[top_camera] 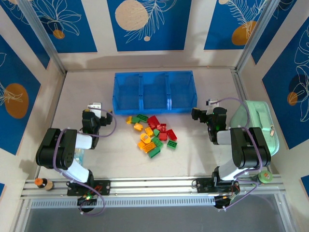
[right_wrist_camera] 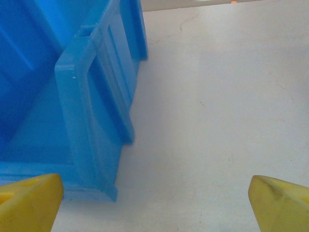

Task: Sort the legos into containers by color
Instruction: Pick up the lego from the center of the table.

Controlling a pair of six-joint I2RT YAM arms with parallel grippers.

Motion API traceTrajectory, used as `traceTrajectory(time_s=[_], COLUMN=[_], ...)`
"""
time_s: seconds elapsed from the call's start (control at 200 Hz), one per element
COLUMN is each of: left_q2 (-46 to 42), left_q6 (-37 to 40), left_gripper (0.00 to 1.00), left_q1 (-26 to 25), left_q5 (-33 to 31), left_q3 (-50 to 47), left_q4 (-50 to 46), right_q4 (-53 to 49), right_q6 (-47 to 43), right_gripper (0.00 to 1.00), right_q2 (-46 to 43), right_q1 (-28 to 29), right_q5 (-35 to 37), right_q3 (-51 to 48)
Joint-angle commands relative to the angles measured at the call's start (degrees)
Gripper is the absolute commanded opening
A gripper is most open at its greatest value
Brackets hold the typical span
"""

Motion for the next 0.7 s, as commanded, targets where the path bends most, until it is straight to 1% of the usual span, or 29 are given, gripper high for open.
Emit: traceTrajectory(time_s=[0.0,0.295,0.415,0.455,0.545,0.59,0.635,0.67,0.695], left_q2=[-0.6,-0.6,-0.6,-0.5,-0.6,-0.8,-2.3,-4.4,-6.4], left_q6=[0.6,0.6,0.6,0.5,0.7,0.9,1.8,2.6,2.9], left_gripper=[1.00,1.00,1.00,1.00,1.00,1.00,1.00,1.00,1.00], left_q1=[0.3,0.3,0.4,0.4,0.4,0.1,-1.5,-2.9,-3.9], left_q5=[1.1,1.1,1.2,1.2,1.0,0.4,-2.5,-5.6,-8.3], left_q3=[0.5,0.4,0.5,0.7,0.4,0.3,0.3,0.3,0.8], left_q4=[0.3,0.3,0.2,-0.1,0.4,0.6,-0.3,-1.6,-4.5], right_q4=[0.6,0.6,0.0,-4.9,-25.6,-31.1,-35.2,-36.7,-36.5], right_q6=[0.2,0.2,0.0,-1.3,-3.6,-4.3,-6.2,-7.9,-9.0], right_gripper=[0.99,0.99,0.99,0.99,0.99,0.99,0.99,0.99,0.99], right_q2=[-0.7,-0.7,-1.2,-3.6,-11.2,-13.5,-15.9,-17.7,-19.1], right_q1=[-0.3,-0.2,0.6,1.8,6.2,7.6,9.5,11.5,13.1], right_q5=[-1.0,-1.0,0.8,1.7,5.4,5.3,6.5,10.3,12.7], right_q3=[1.1,1.1,1.3,2.8,11.8,15.4,18.3,19.5,19.5])
